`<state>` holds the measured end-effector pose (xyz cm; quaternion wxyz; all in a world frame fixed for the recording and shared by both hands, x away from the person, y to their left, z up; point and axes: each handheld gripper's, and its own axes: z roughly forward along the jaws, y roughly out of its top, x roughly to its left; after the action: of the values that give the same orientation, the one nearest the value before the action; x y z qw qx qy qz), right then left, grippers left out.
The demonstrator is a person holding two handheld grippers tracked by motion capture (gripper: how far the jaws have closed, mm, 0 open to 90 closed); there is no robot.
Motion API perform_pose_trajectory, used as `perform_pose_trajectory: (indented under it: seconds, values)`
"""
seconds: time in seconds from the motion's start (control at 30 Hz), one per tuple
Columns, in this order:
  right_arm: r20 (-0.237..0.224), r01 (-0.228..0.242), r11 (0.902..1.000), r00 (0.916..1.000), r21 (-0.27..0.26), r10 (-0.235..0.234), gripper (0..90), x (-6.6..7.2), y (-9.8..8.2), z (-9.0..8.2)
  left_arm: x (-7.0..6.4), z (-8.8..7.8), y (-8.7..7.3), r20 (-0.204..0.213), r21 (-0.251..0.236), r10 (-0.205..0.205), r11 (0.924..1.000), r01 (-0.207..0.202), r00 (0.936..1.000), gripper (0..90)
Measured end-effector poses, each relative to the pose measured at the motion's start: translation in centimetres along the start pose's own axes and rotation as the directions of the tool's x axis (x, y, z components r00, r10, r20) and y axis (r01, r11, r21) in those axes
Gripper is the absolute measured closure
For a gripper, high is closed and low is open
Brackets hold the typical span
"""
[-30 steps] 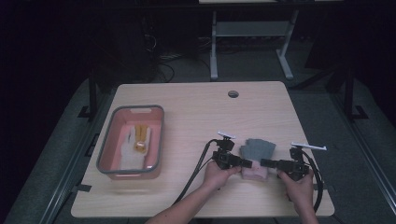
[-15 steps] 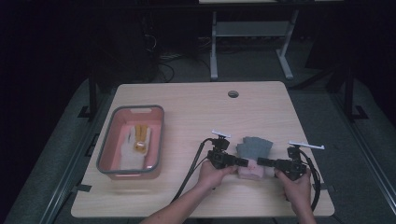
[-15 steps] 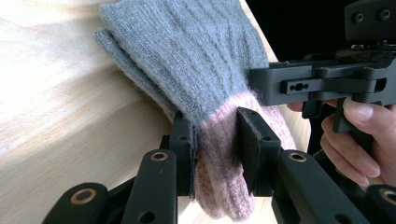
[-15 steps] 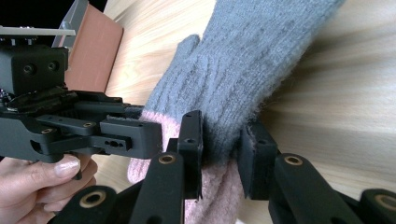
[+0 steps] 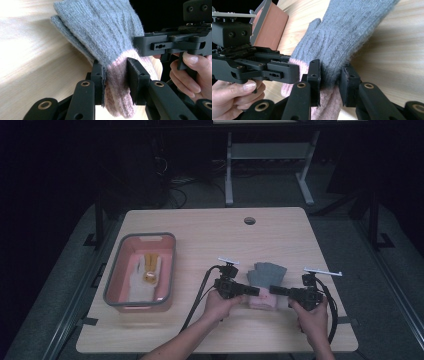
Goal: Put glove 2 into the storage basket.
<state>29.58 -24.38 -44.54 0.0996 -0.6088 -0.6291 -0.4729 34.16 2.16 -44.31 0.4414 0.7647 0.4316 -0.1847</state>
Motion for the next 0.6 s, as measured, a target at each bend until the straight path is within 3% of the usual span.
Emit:
perform_pose_trajectory:
  seconds: [0.6]
  values:
    - [-0.041,0.029,0.9994,0.9987,0.020,-0.028,72.8,2.2,1.1,1.4,0.5,-3.2,0.2,-0.001,-0.023,0.000,0.9997,0.000,1.0000,69.5]
